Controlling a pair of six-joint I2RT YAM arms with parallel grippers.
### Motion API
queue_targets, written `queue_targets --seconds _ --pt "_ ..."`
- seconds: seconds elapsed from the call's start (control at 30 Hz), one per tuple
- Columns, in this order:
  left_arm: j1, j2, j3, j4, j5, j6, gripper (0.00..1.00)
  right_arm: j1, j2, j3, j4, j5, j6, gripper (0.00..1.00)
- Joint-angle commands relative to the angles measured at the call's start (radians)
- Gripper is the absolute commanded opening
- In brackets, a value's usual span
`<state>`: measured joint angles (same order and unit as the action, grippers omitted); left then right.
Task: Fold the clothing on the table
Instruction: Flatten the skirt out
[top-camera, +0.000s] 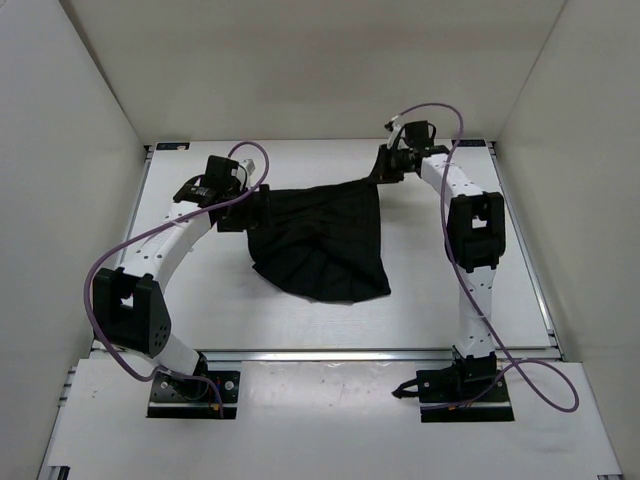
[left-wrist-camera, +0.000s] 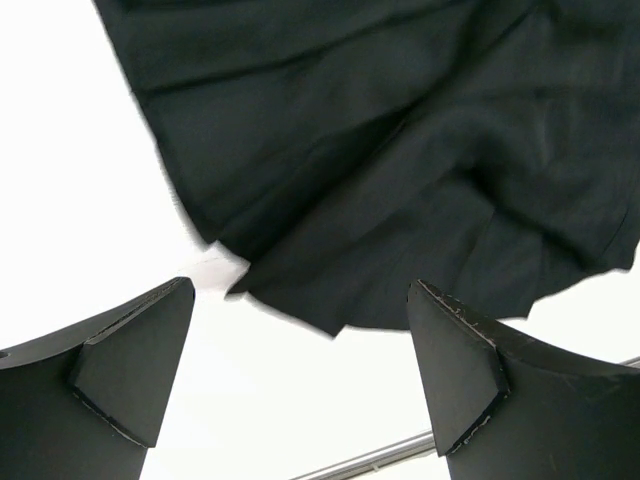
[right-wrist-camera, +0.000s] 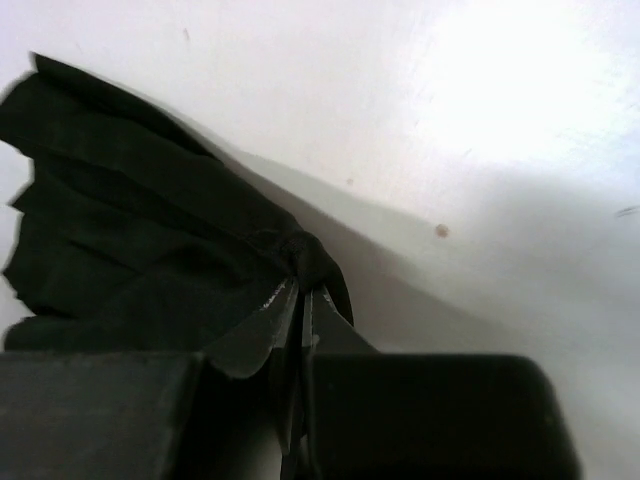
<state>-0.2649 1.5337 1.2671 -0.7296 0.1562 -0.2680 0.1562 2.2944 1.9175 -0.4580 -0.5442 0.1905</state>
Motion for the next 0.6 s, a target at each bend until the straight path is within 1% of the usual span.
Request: queue_targets --seconds 0.0,0.1,0.17,0.3,0.43,0.57 --pt "-0.007 0.000 0.032 0.045 0.037 -0.007 0.99 -0.053 -0.084 0.158 -0.040 0.053 -0.033 0.00" --pt "-0.013 -0.006 0.020 0.079 0.045 -0.022 0.99 -0.095 -0.118 0.268 -0.091 0.073 -0.048 0.01" --pt "-0.014 -0.010 0.011 0.098 0.062 -0.030 0.99 -0.118 -0.150 0.302 -0.116 0.087 -0.054 0.00" --pt "-0.030 -0.001 0.011 0.137 0.085 -0.037 0.99 -0.127 -0.249 0.322 -0.099 0.087 -0.062 0.00" --pt "-0.048 0.011 0.021 0.154 0.098 -0.033 0.99 -0.063 -0.312 0.334 -0.082 0.081 -0.059 0.00" --pt "-0.053 0.016 0.026 0.183 0.129 -0.043 0.99 0.029 -0.332 0.377 -0.064 0.089 -0.068 0.00"
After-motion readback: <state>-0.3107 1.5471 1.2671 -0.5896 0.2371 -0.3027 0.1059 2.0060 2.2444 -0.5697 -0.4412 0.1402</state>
